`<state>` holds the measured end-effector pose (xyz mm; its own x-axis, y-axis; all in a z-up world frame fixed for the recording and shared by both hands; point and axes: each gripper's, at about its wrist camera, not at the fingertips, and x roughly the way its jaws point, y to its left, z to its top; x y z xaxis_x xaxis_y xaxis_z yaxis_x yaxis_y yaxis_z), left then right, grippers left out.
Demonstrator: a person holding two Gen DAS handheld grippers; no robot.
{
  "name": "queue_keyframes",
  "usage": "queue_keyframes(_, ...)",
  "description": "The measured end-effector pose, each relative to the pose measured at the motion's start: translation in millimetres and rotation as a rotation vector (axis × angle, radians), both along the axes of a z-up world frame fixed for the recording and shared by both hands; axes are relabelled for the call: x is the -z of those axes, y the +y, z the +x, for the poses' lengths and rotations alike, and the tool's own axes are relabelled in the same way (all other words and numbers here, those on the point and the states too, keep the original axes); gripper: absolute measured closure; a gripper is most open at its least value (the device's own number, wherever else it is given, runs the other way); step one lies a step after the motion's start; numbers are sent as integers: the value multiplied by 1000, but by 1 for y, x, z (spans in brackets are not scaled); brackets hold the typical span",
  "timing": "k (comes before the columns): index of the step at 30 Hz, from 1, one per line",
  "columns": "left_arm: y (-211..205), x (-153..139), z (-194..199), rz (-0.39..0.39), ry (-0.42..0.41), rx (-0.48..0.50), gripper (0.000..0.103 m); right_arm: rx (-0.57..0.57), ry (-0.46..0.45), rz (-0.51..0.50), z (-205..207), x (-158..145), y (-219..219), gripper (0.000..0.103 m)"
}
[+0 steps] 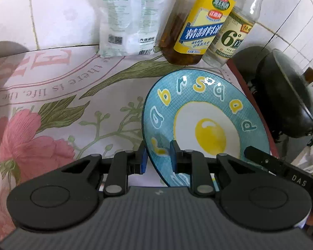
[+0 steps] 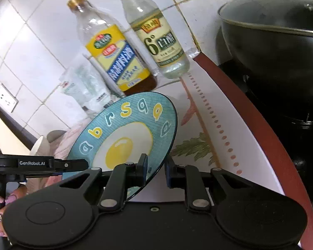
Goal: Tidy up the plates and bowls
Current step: 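Lift the blue egg plate with both grippers toward the plate stack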
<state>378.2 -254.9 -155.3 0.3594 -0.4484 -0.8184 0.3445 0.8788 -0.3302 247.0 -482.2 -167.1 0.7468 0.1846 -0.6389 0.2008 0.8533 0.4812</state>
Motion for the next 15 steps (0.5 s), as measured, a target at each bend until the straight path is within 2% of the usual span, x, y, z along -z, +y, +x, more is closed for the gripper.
queue_keyframes(8, 21, -30, -26, -15, -58, 9, 83, -12, -68, 3, -25, -34, 16, 81)
queue_keyframes(15, 48, -66, -56, -65, -43, -49, 83, -41, -122, -24, -51, -72, 34, 81)
